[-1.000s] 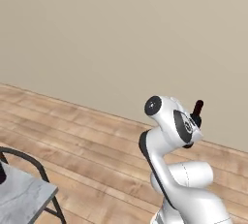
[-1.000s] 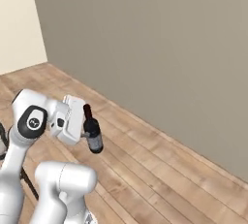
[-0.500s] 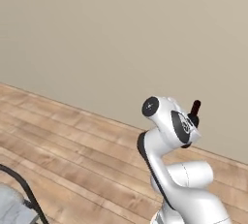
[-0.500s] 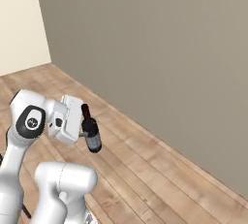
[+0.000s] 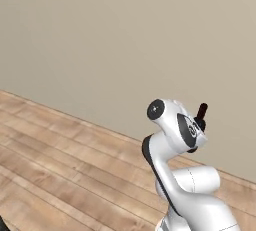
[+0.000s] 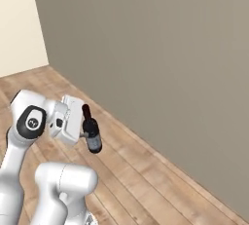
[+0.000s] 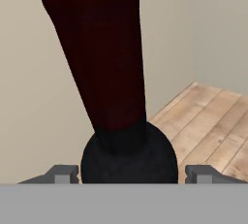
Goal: There is a wine glass and glass cup on the dining counter. Place the wine bottle next to the wine glass and the juice bottle next to the glass cup.
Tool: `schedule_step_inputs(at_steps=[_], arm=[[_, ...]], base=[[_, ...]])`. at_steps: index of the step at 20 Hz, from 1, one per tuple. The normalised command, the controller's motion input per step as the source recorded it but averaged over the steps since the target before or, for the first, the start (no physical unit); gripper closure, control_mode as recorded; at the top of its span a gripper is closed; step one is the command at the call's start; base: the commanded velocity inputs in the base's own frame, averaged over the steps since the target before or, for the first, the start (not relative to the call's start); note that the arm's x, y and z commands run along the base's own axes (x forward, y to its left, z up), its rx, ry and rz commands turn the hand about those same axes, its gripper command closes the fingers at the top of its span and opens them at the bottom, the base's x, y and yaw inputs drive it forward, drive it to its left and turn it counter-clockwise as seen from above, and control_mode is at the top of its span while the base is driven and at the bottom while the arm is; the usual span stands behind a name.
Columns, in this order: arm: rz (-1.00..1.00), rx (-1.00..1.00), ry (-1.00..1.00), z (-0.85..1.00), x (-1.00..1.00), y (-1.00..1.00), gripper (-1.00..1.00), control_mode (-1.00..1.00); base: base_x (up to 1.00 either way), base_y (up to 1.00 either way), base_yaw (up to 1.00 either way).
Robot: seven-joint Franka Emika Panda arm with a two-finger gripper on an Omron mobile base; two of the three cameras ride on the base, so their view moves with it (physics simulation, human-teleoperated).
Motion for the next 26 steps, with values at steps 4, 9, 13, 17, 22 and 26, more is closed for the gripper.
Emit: schedule_step_inputs(at_steps=[4,9,13,17,22,26], arm=[[0.0,0.0,0.0,0.0,0.0,0.0,1.0,1.0],[0.0,0.0,0.0,0.0,0.0,0.0,1.0,1.0],[0.0,0.0,0.0,0.0,0.0,0.0,1.0,1.0],[0.0,0.0,0.0,0.0,0.0,0.0,1.0,1.0],[0.0,0.0,0.0,0.0,0.0,0.0,1.0,1.0],[0.0,0.0,0.0,0.0,0.0,0.0,1.0,1.0]], base=[[0.62,0.32,0.07],[0.52,0.61,0.0],[0.45,0.43,0.26],[0.3,0.0,0.69],[0.53,-0.01,0.43],[0.64,-0.05,0.32]])
